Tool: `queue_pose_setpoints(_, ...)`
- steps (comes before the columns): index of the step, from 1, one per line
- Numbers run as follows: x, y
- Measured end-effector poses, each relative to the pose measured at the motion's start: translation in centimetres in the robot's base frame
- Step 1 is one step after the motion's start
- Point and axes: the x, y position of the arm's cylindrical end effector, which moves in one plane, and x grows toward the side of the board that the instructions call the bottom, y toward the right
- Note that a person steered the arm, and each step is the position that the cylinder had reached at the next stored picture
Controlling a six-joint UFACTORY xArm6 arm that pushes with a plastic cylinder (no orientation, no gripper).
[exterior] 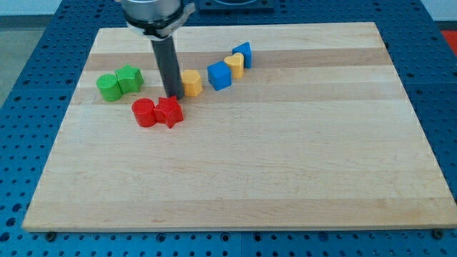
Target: Slightly move the red star to the right of the red circle
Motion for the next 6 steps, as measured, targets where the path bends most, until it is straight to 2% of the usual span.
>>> queue_pose_setpoints(1,0.1,1.4)
queue_pose_setpoints(2,1.1,-0.9)
queue_pose_setpoints(3,1.1,-6.0)
queue_pose_setpoints(6,1.5,-15.1)
